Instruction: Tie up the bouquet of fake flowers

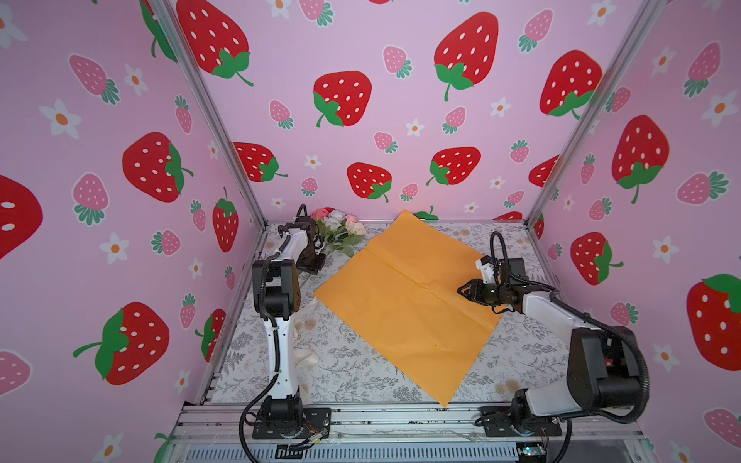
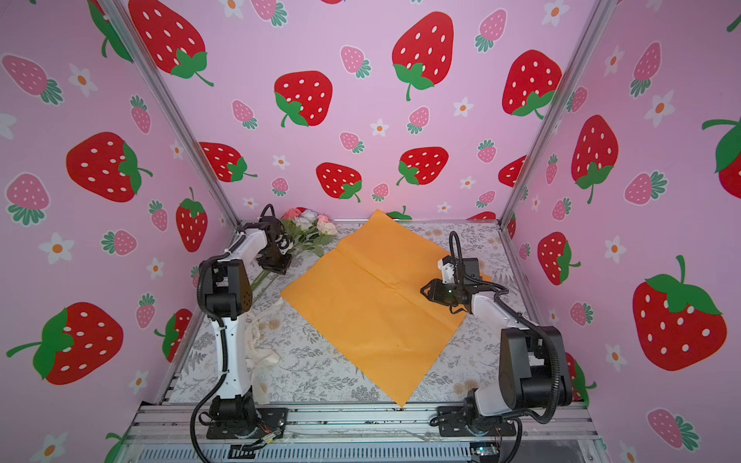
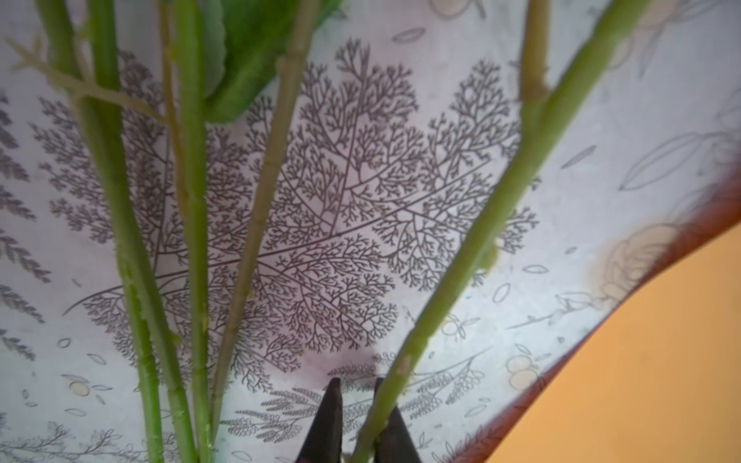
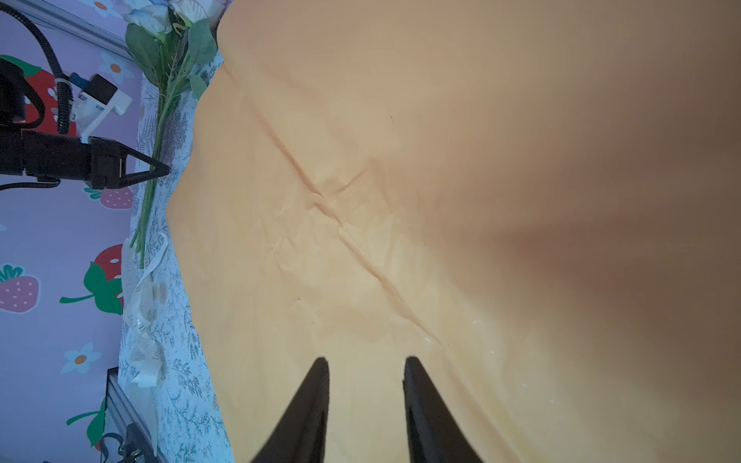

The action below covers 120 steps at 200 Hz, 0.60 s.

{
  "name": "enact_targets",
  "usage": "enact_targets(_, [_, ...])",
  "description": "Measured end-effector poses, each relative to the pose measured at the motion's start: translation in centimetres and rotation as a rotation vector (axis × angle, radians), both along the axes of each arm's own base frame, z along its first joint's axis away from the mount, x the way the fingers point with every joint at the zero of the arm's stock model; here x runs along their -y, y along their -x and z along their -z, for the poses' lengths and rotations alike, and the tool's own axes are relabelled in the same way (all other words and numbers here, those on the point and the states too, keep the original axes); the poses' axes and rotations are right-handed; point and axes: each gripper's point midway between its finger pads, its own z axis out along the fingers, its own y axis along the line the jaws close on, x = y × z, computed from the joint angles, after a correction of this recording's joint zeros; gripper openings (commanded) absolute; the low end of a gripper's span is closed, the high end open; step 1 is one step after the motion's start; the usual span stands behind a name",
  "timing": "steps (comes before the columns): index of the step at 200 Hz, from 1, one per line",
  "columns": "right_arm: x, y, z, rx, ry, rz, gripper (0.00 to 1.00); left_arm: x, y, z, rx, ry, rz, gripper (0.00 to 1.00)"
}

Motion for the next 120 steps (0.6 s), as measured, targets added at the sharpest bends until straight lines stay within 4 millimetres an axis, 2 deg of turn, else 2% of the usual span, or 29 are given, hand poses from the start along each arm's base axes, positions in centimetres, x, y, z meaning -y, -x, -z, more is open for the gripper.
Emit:
enact_targets(13, [0.0, 0.1, -0.1, 0.000, 0.000, 0.002, 0.35, 0.2, 0.0, -0.4, 0.007, -0.001, 0.007, 0.07])
enact_targets(17, [0.1, 0.2, -0.1, -0.001, -0.001, 0.003, 0.35, 0.3, 0.1, -0.7, 0.011, -0.002, 0.007, 0.02])
enact_targets(30, [0.1, 0.3, -0.2, -0.001, -0.002, 0.006, 0.35, 0.7, 0.2, -1.7, 0.030, -0.004, 0.018, 0.01])
enact_targets(50, [0.2, 0.5, -0.8, 0.014, -0.005, 0.010, 0.35, 1.8, 0.5, -4.9, 0.098, -0.016, 0.044, 0.01])
enact_targets(61, [0.2, 0.8, -1.4, 0.033, -0.006, 0.012, 0.35, 2.8, 0.7, -7.9, 0.167, -0.032, 0.066, 0.01])
enact_targets(76, [0.4, 1.2, -2.0, 0.057, -0.008, 0.015, 0.35, 3.8, 1.1, -10.8, 0.231, -0.043, 0.090, 0.01])
enact_targets(77, [0.4, 1.2, -2.1, 0.060, -0.008, 0.015, 0.35, 4.1, 1.2, -11.5, 0.246, -0.045, 0.096, 0.01])
enact_targets(95, [0.6, 1.9, -2.6, 0.083, -0.009, 0.019, 0.35, 5.8, 2.0, -15.1, 0.327, -0.053, 0.125, 0.01])
enact_targets(120, [1.0, 2.7, -2.6, 0.094, 0.002, 0.037, 0.35, 9.2, 3.4, -18.1, 0.385, 0.030, 0.119, 0.00])
